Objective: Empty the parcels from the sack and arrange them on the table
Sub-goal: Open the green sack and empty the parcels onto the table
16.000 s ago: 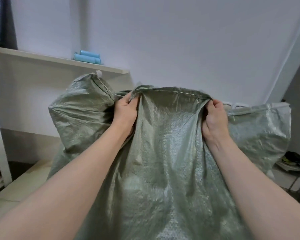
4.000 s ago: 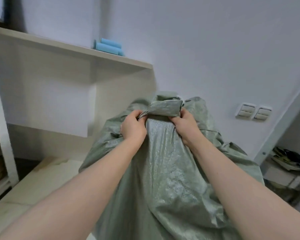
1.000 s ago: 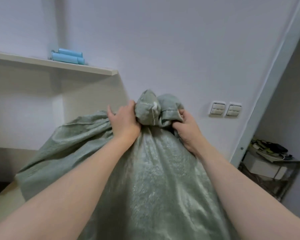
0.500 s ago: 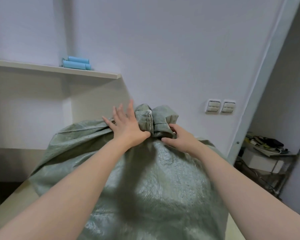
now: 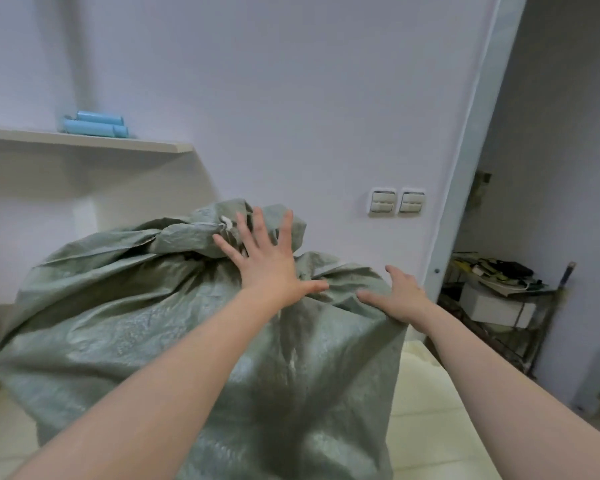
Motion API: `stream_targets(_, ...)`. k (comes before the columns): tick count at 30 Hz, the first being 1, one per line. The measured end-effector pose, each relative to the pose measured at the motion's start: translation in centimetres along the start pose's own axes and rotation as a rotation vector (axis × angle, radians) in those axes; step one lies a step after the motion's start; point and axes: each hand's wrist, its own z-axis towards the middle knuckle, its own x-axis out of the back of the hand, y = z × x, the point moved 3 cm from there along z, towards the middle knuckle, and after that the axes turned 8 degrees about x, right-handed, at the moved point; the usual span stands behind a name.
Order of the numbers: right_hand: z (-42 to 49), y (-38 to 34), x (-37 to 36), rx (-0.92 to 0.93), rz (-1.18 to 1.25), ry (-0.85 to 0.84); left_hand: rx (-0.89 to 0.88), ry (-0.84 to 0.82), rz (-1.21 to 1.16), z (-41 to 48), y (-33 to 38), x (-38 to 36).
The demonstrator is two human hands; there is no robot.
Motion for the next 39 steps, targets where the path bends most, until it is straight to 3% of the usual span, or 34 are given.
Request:
stream_targets(4,1.8,3.3,-0.1,0.029,0.046,-0.133,0.185,-0.201,0.089,0.3,1.7,-2.9)
stream_targets(7,4.1,4.8,0.1,0.063,0.062,-0.194,0.282,-0.248,0.175,0.0,1.7,-5.2)
stream_targets(12,6.8,5.4,-2.4,0.075,0.073,-0.261,0.322,-0.074,0.377,-1.1,0.4,-6.4)
stream_targets(16,7.6,4.8,-3.3,0.016,-0.065,-0.200,0.297,0.074,0.534,-0.9,-0.8,-5.8)
stream_targets(21,8.0,4.1,-2.9,-0.008,-0.212,-0.306,0.322,-0.044,0.691,0.8,-0.6,-4.6)
stream_targets(25,8.5,4.0,-3.5,-0.047,-0.006,-0.276,0.329,-0.040,0.693,0.8,-0.7,-4.7)
stream_targets(28,8.7,3.6,-4.1,-0.030,0.014,-0.211,0.371,-0.068,0.560,1.2,-1.6,-5.3)
stream_targets(31,7.9,2.3,-3.4,-0.023,0.026,-0.030,0.471,-0.090,0.280,1.8,-1.9,-5.1)
stream_targets(33,7.4,0.6,-2.7,-0.014,0.113,0.113,0.510,-0.001,0.005,2.2,-1.9,-4.0)
stream_targets(35,7.4,-1.5,-2.6,-0.024,0.313,0.151,0.586,0.087,-0.315,2.5,-2.2,-3.0)
stream_targets(39,7.7,-4.3,-3.6,-0.039,0.802,0.044,0.718,0.148,-1.063,3.1,-2.8,-2.9)
